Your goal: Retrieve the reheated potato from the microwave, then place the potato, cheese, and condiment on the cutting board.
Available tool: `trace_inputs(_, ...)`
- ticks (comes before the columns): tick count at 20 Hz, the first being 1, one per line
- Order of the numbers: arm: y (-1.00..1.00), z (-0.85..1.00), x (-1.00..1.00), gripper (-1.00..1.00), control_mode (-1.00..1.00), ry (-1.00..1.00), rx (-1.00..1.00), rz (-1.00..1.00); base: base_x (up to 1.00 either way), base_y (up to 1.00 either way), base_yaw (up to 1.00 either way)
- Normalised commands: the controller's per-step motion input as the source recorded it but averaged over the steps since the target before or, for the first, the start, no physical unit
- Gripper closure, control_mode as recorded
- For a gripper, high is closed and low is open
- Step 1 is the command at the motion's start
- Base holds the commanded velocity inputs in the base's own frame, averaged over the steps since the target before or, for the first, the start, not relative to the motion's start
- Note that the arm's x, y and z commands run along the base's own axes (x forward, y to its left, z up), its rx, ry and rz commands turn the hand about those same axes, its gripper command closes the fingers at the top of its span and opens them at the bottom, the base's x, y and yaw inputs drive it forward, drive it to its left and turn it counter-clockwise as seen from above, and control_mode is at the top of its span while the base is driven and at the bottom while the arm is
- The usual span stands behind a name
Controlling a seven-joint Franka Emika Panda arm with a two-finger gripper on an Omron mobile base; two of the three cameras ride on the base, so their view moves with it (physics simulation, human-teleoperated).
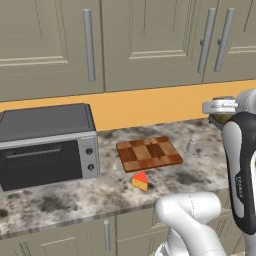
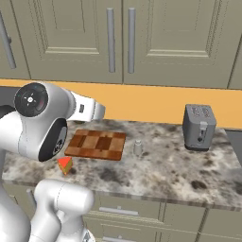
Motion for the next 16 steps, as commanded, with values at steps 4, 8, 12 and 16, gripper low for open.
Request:
trace_inputs(4, 0.00, 0.00, 0.00, 1.00, -1.00, 0.00, 0.00, 0.00, 0.00, 0.00, 0.00)
trace_inputs(8, 0.00, -0.07, 0.00, 1.00, -1.00, 0.03, -0.03, 0.00, 0.00, 0.00, 0.00)
trace_inputs(12, 0.11, -0.27, -0.01, 1.00, -1.00, 0.10, -0.05, 0.00, 0.00, 0.00, 0.00)
trace_inputs(16, 0.23, -0.33, 0.04, 1.00, -1.00, 0.11, -0.04, -0.01, 0.00, 0.00, 0.00)
